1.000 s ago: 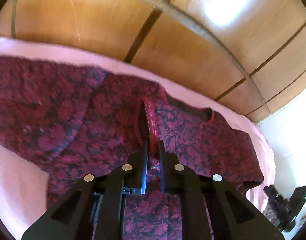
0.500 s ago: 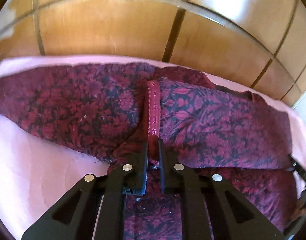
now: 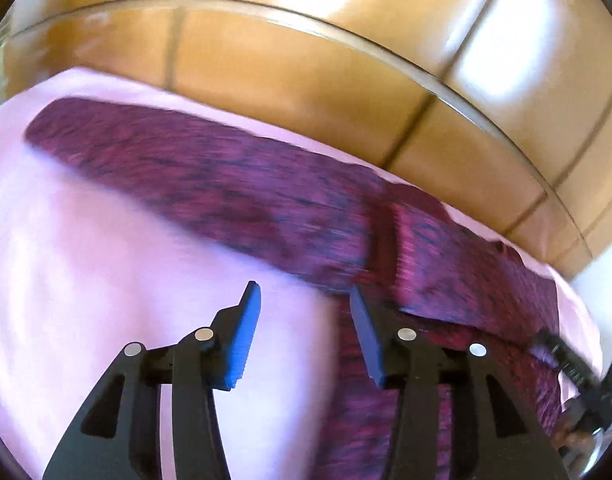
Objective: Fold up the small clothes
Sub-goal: 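Fold a sleeve across the sweater body with the left gripper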
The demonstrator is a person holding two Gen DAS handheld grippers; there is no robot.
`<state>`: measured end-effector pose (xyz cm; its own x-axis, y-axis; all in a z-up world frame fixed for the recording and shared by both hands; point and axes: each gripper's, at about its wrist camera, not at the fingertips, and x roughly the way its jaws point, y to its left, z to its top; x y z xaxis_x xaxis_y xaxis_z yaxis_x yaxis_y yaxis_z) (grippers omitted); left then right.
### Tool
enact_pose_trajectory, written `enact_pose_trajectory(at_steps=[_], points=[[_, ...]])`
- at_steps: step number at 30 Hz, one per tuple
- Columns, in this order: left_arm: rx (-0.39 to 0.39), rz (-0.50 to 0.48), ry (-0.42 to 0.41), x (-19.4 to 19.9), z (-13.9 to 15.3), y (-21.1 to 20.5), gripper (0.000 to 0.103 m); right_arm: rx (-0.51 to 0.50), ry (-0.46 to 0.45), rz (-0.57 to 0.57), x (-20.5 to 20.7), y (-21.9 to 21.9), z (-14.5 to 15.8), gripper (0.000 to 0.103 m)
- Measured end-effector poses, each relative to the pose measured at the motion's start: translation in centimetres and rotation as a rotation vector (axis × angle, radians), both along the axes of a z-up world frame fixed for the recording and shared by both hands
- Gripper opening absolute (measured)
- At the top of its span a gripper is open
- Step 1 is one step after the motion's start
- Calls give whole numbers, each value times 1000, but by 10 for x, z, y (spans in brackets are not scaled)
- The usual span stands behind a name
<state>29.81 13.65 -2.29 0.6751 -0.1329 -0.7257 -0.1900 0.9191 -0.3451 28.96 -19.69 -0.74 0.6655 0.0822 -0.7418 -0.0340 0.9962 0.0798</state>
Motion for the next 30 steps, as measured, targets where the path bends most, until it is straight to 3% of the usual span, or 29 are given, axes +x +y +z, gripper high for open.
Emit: enact_pose_trajectory(at_steps=[4, 10, 12, 17, 21, 25, 30], points=[[-74, 142, 32, -2, -3, 62, 46, -44, -28, -23, -2, 11, -17, 72], [-239, 407, 21, 2, -6, 175, 46, 11, -15, 0, -2, 4, -22, 88], [-285, 459, 19, 8, -6, 204, 46, 47, -8, 17, 3, 0, -23, 95], [-361, 559, 41, 32, -12, 246, 46, 26, -9, 22, 4, 5, -23, 95], [-364, 599, 76, 51, -25, 261, 46, 22, -16, 21, 5, 6, -24, 95], [-273, 582, 109, 66, -26, 256, 12, 8, -16, 21, 5, 6, -25, 95], [-166, 478, -3, 60, 13, 234, 9, 7, -16, 22, 4, 5, -25, 95]])
